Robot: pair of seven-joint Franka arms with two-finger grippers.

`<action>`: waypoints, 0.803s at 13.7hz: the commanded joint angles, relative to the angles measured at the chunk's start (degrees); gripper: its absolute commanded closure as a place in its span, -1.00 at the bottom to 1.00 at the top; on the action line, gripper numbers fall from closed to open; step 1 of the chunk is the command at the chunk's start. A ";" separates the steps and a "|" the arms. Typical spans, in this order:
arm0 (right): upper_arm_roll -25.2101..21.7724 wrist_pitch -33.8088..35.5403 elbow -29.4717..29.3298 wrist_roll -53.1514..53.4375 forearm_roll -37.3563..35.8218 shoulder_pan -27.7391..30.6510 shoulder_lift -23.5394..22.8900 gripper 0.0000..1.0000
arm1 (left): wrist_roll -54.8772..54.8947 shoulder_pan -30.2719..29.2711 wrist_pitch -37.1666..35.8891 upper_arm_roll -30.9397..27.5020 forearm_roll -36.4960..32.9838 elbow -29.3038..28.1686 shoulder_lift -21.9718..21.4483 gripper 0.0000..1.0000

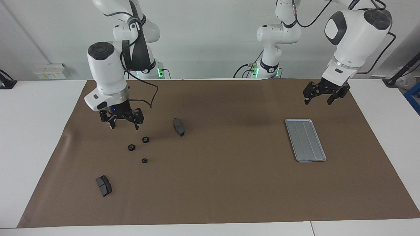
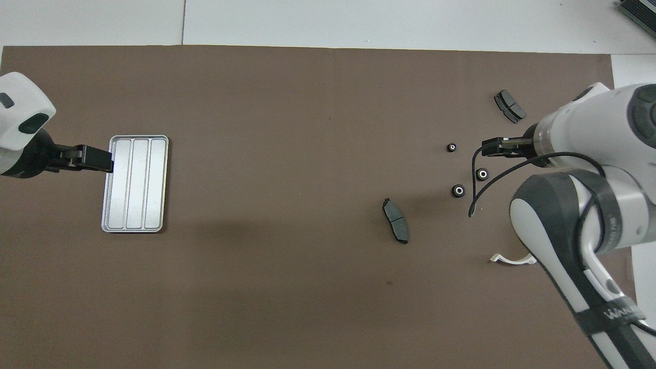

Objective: Place bearing gear from tray to pile

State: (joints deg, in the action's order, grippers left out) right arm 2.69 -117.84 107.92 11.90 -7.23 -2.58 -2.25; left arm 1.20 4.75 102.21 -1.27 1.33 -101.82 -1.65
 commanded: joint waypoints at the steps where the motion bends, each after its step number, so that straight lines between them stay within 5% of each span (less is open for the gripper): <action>1: 0.56 9.16 -4.88 0.32 3.25 1.87 2.95 -1.00 | 0.99 -0.71 1.50 0.04 0.51 -2.59 -1.95 -1.00; 3: 0.56 16.56 -9.91 -0.47 6.08 3.45 2.52 -1.00 | 0.99 -0.71 1.67 -0.05 0.08 -2.59 -1.95 -1.00; 11: 1.27 28.01 -18.97 -5.93 4.85 3.37 0.85 -1.00 | 0.91 -0.36 2.64 0.13 -4.14 -2.50 -1.86 -1.00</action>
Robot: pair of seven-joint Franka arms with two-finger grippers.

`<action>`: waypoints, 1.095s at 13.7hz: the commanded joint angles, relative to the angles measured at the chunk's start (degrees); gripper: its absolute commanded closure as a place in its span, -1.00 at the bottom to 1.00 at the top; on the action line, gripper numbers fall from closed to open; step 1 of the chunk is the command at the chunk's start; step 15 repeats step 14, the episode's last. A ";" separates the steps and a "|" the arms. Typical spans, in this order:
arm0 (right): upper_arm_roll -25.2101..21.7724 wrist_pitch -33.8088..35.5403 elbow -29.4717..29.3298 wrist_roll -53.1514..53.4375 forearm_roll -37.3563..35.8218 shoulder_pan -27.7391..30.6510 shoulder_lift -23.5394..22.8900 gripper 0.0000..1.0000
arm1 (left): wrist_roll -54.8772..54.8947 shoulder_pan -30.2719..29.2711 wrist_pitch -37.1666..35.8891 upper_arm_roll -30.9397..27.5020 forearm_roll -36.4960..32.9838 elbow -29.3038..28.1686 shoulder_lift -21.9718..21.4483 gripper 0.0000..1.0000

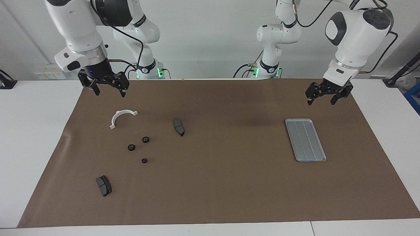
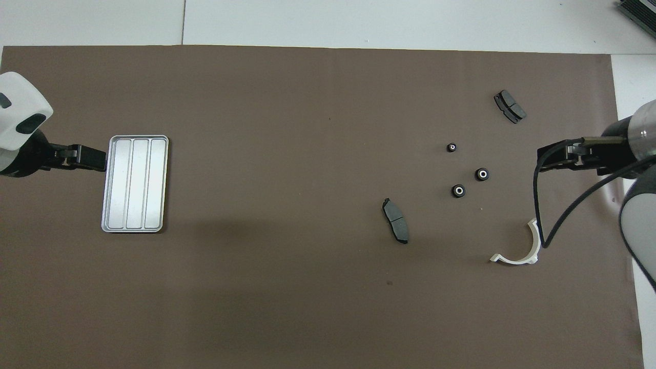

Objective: Place bearing gear from tray to pile

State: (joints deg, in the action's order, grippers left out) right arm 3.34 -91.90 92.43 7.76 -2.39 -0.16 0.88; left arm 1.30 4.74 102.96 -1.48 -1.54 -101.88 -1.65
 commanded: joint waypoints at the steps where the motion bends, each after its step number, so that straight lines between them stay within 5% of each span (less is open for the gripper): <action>1: 0.61 1.90 -3.48 -1.70 0.36 1.04 -2.28 -1.00 | 0.72 -0.35 1.90 0.42 -1.27 -2.44 -1.86 -1.00; 15: 0.53 1.28 -0.05 -0.47 0.89 0.68 -1.31 -1.00 | 0.37 -0.61 1.90 0.42 -1.18 -2.36 -1.86 -1.00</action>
